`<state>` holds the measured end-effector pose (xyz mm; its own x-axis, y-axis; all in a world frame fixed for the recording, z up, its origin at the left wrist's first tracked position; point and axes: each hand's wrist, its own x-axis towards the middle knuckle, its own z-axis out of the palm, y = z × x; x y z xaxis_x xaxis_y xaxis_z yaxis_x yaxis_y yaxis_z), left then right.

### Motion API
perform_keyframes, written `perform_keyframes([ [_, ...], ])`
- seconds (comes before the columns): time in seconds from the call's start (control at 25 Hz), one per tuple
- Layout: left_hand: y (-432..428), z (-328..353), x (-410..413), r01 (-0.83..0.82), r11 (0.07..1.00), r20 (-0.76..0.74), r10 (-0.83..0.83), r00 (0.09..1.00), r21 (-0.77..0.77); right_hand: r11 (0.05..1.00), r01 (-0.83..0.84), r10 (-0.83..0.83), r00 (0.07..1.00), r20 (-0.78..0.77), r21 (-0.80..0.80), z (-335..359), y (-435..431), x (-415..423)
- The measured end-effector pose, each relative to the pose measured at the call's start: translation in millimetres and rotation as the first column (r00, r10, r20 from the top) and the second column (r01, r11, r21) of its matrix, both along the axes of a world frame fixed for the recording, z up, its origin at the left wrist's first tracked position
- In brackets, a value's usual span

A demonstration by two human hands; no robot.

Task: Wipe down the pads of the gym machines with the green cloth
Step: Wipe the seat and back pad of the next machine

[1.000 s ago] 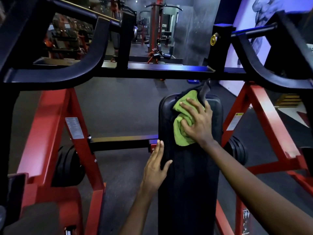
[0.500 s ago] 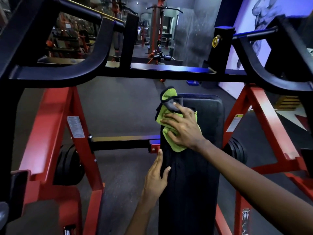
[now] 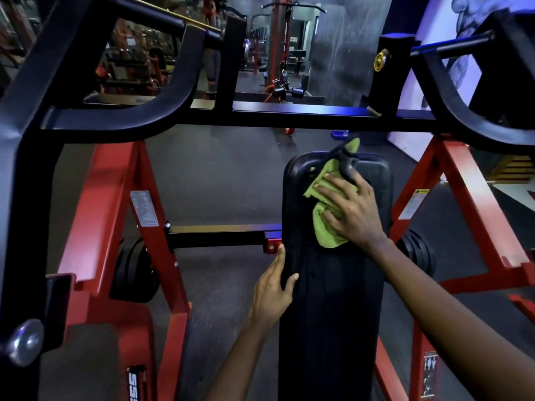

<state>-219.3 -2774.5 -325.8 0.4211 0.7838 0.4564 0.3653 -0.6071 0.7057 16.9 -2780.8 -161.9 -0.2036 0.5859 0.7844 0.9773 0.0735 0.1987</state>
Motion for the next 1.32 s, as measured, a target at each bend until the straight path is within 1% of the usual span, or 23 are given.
perform_keyframes([
  [0.08,0.1,3.0,-0.8,0.008,1.000,-0.010,-0.008,1.000,0.003,0.995,0.090,-0.075,0.966,-0.248,0.049,-3.6,-3.4,-2.6],
  [0.12,-1.3,4.5,-1.0,0.002,1.000,-0.012,-0.002,1.000,-0.001,0.992,0.117,-0.086,0.918,-0.386,0.056,-3.4,1.4,-16.2],
  [0.16,-2.5,6.1,-0.4,-0.010,1.000,-0.015,0.010,1.000,-0.006,0.989,0.133,-0.088,0.874,-0.478,0.060,-1.4,9.5,-34.2],
  [0.2,-3.5,6.8,1.1,-0.022,1.000,-0.018,0.021,1.000,-0.008,0.989,0.135,-0.086,0.852,-0.517,0.058,1.6,17.7,-51.0],
  [0.24,-3.9,6.8,2.9,-0.032,0.999,-0.023,0.031,0.999,-0.011,0.991,0.121,-0.076,0.863,-0.500,0.058,4.9,23.7,-60.5],
  [0.28,-3.8,6.1,3.5,-0.037,0.999,-0.028,0.037,0.999,-0.021,0.995,0.086,-0.055,0.897,-0.439,0.052,5.7,26.5,-60.4],
  [0.4,-1.7,3.6,2.3,-0.026,1.000,-0.023,0.026,0.999,0.005,0.999,0.035,-0.025,0.969,-0.245,0.037,-4.1,9.2,-21.8],
  [0.44,-0.6,4.9,1.6,-0.021,0.999,-0.024,0.022,0.999,0.034,0.998,0.054,-0.043,0.967,-0.250,0.038,-14.0,-2.3,-6.1],
  [0.48,0.9,9.5,1.3,-0.012,0.998,-0.032,0.014,0.999,0.054,0.995,0.092,-0.074,0.948,-0.309,0.043,-26.8,-16.6,4.2],
  [0.56,9.3,25.4,3.4,0.007,0.997,-0.027,-0.005,1.000,0.077,0.984,0.170,-0.124,0.866,-0.484,0.052,-52.9,-41.1,8.5],
  [0.64,24.1,42.8,6.0,0.022,0.995,-0.009,-0.021,1.000,0.099,0.977,0.203,-0.125,0.800,-0.587,0.069,-60.0,-44.5,-0.6],
  [0.72,36.7,52.2,5.5,0.054,0.992,-0.030,-0.051,0.998,0.115,0.982,0.157,-0.069,0.813,-0.579,0.103,-44.3,-30.5,-12.4],
  [0.8,41.8,52.7,3.5,0.082,0.989,-0.049,-0.077,0.996,0.124,0.991,0.081,-0.017,0.869,-0.495,0.108,-21.5,-12.5,-20.4],
  [0.88,41.8,51.7,2.2,0.077,0.990,-0.069,-0.070,0.995,0.116,0.995,0.055,-0.018,0.914,-0.406,0.080,-13.8,-3.9,-14.2],
  [0.92,41.5,52.1,2.2,0.070,0.991,-0.071,-0.062,0.996,0.118,0.995,0.072,-0.038,0.917,-0.397,0.072,-18.4,-6.5,-6.9],
  [0.96,41.0,53.9,2.9,0.064,0.989,-0.066,-0.056,0.996,0.130,0.992,0.108,-0.067,0.897,-0.437,0.071,-28.1,-13.4,0.2],
  [1.0,40.5,57.5,4.2,0.060,0.988,-0.055,-0.053,0.997,0.144,0.985,0.157,-0.096,0.849,-0.519,0.076,-41.9,-23.0,3.5],
  [1.08,42.8,72.1,9.1,0.058,0.984,-0.021,-0.055,0.998,0.169,0.959,0.267,-0.132,0.711,-0.690,0.091,-70.1,-42.0,-3.0],
  [1.12,45.2,82.2,12.8,0.057,0.982,-0.008,-0.057,0.998,0.181,0.947,0.307,-0.139,0.660,-0.739,0.096,-78.4,-47.5,-8.4],
  [1.16,48.0,91.4,17.2,0.057,0.979,0.004,-0.058,0.998,0.194,0.940,0.323,-0.133,0.641,-0.756,0.109,-79.8,-49.8,-11.7],
  [1.2,50.9,97.5,21.6,0.055,0.977,0.019,-0.060,0.998,0.206,0.943,0.305,-0.105,0.655,-0.748,0.134,-73.2,-47.7,-11.8],
  [1.24,52.7,99.8,25.4,0.054,0.976,0.041,-0.064,0.997,0.212,0.953,0.255,-0.063,0.693,-0.718,0.162,-61.2,-42.5,-10.7],
  [1.32,52.8,97.7,27.7,0.048,0.976,0.090,-0.069,0.994,0.214,0.980,0.124,-0.003,0.793,-0.609,0.157,-28.8,-19.8,-12.2],
])
